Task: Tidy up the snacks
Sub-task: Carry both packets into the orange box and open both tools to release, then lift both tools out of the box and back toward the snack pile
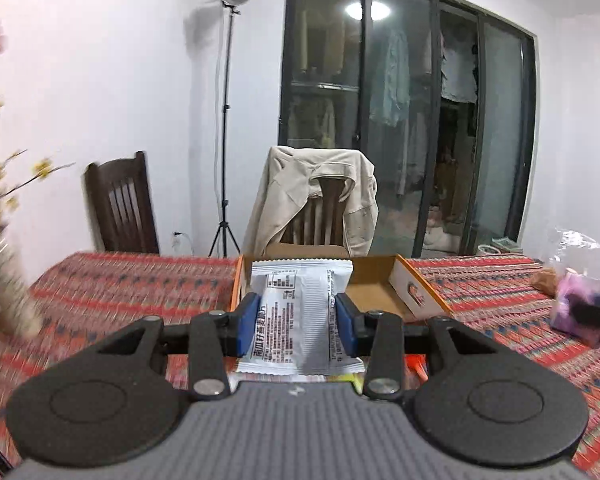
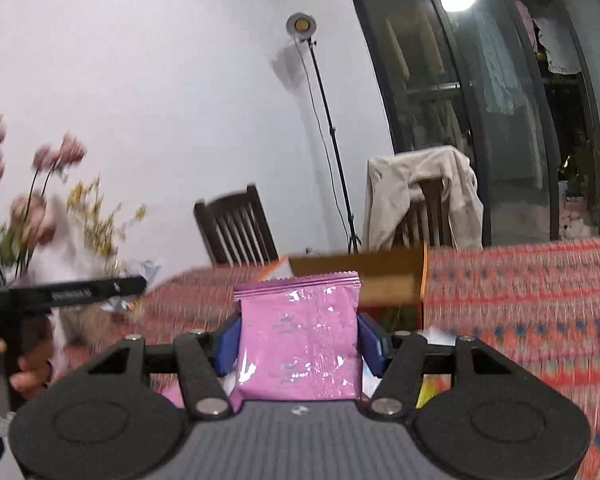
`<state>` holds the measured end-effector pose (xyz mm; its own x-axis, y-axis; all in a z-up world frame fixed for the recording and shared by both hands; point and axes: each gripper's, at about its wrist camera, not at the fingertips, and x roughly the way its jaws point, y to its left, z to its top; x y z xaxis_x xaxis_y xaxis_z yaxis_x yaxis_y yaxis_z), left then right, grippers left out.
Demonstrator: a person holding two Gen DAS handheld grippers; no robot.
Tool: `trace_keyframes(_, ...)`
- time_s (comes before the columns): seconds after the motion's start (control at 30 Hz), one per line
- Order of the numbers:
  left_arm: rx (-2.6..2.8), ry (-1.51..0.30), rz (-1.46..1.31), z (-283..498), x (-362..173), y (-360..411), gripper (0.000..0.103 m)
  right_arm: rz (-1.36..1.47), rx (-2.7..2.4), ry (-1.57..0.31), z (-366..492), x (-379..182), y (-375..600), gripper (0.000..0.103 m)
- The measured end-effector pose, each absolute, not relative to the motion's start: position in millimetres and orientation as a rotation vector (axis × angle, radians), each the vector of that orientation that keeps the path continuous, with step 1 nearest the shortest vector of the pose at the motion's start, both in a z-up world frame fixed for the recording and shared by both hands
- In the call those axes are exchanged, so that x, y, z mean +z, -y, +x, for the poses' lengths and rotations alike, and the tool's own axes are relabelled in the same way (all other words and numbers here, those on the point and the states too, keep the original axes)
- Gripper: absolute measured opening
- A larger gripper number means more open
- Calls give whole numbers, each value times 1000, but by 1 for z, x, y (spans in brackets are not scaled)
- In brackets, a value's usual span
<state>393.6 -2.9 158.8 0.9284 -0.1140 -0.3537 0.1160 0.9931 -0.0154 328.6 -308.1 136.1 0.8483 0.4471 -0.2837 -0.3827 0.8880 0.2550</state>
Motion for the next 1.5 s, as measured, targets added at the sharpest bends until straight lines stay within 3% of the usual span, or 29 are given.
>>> trace_keyframes(0.27, -68, -498, 46, 589, 148, 10, 42, 228, 420, -454, 521, 182, 314, 60)
trace_keyframes(0.57, 28, -699, 121, 740, 73, 23, 42, 111, 253, -768, 732, 98, 269, 60)
trace_keyframes(0.83, 50, -758, 214, 765, 35, 23, 46, -145, 139, -895, 798, 32, 222, 60)
trace_keyframes(0.97, 34, -755, 212, 765, 35, 23, 58, -329, 100, -851, 800, 18, 200, 68)
trace_keyframes(1.1, 18, -766, 171, 762, 42, 20, 60, -412, 88, -831, 796, 13, 189, 75)
trace_keyframes(1.2, 12, -764, 177, 748, 61, 20, 64, -379, 91, -804, 789, 31, 191, 76)
trace_keyframes(1.27, 23, -753, 220, 735, 79, 22, 82, -344, 106, -784, 779, 53, 195, 77)
trace_keyframes(1.5, -15, -695, 149, 658, 176, 9, 93, -224, 147, -692, 711, 147, 223, 85)
